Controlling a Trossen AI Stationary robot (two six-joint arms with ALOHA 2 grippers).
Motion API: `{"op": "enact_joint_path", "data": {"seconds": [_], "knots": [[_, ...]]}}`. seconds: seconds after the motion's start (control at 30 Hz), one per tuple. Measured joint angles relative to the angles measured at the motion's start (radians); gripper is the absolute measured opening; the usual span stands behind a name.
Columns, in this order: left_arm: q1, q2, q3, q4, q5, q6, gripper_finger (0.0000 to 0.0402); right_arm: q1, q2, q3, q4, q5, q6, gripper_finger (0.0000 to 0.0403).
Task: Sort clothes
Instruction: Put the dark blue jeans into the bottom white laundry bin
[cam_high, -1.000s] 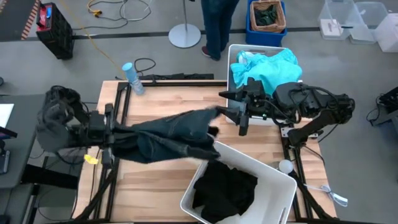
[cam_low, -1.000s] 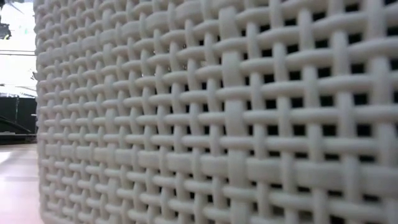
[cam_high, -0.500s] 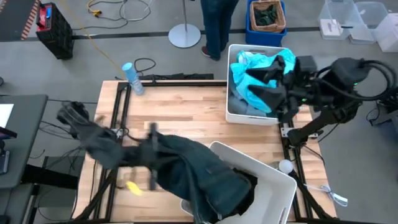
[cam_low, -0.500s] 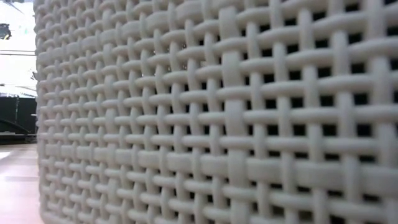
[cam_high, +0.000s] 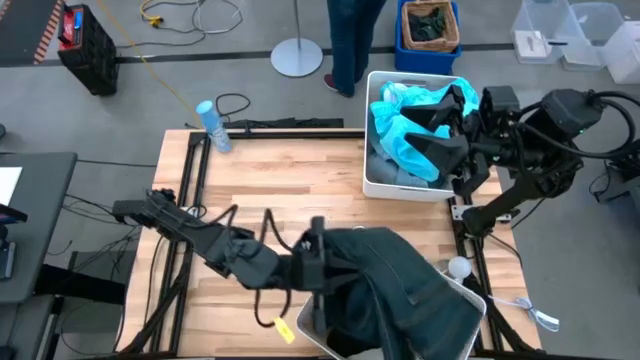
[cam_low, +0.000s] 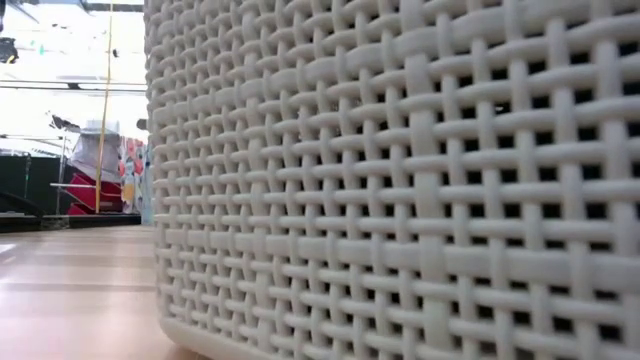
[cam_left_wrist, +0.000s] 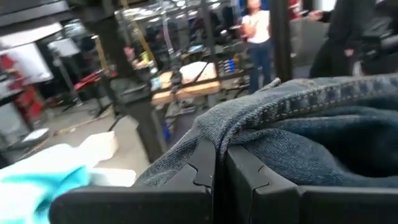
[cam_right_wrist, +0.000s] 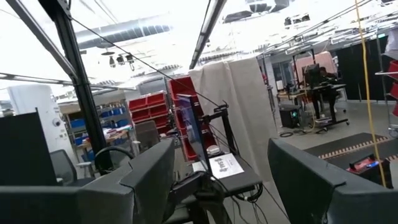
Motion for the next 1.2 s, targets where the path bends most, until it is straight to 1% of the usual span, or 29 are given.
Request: {"op": "enact_joint_path", "data": {"seconds": [0.1, 0.17, 0.27, 0.37, 0.43, 0.53, 0.63, 0.77, 0.87, 0.93, 0.97, 1.03, 1.1, 1.2], "knots": [[0.000, 0.069, 0.095, -0.016, 0.054, 0.003, 0.0008, 0.000, 0.000, 0.000, 0.000, 0.000, 0.000, 0.0276], [-0.002, 0.108, 0.132, -0.051, 0.057, 0.005, 0.0008, 0.000, 0.000, 0.000, 0.000, 0.000, 0.000, 0.0276], [-0.002, 0.167, 0.140, -0.088, 0.061, -0.006, 0.0007, 0.000, 0.000, 0.000, 0.000, 0.001, 0.000, 0.0276], [0.013, 0.230, 0.136, -0.110, 0.132, -0.050, 0.0007, -0.001, -0.001, 0.000, 0.000, 0.002, 0.000, 0.0276], [0.026, 0.254, 0.134, -0.118, 0.151, -0.074, 0.0007, -0.004, -0.001, 0.000, -0.001, 0.002, 0.000, 0.0276], [0.044, 0.256, 0.134, -0.100, 0.144, -0.093, 0.0007, -0.005, -0.001, 0.000, -0.006, 0.002, 0.000, 0.0276], [0.060, 0.240, 0.137, -0.044, 0.108, -0.125, 0.0007, -0.003, -0.001, 0.000, -0.011, 0.002, 0.000, 0.0276], [0.067, 0.229, 0.138, 0.016, 0.087, -0.104, 0.0007, -0.001, -0.001, 0.000, -0.020, 0.003, 0.001, 0.0276], [0.065, 0.229, 0.134, -0.018, 0.109, -0.118, 0.0007, -0.001, -0.001, 0.000, -0.020, 0.003, 0.001, 0.0276], [0.066, 0.227, 0.104, -0.071, 0.161, -0.158, 0.0008, -0.001, -0.001, 0.000, -0.020, 0.003, 0.001, 0.0276], [0.071, 0.227, 0.081, -0.104, 0.190, -0.186, 0.0012, -0.001, -0.001, 0.000, -0.020, 0.003, 0.001, 0.0276], [0.080, 0.230, 0.018, -0.139, 0.237, -0.250, 0.0036, -0.001, -0.001, 0.000, -0.020, 0.003, 0.001, 0.0276], [0.087, 0.236, -0.034, -0.148, 0.287, -0.316, 0.0073, -0.001, -0.001, 0.000, -0.020, 0.003, 0.001, 0.0276], [0.089, 0.231, -0.059, -0.133, 0.337, -0.378, 0.0138, -0.001, -0.001, 0.000, -0.020, 0.003, 0.001, 0.0276]]}}
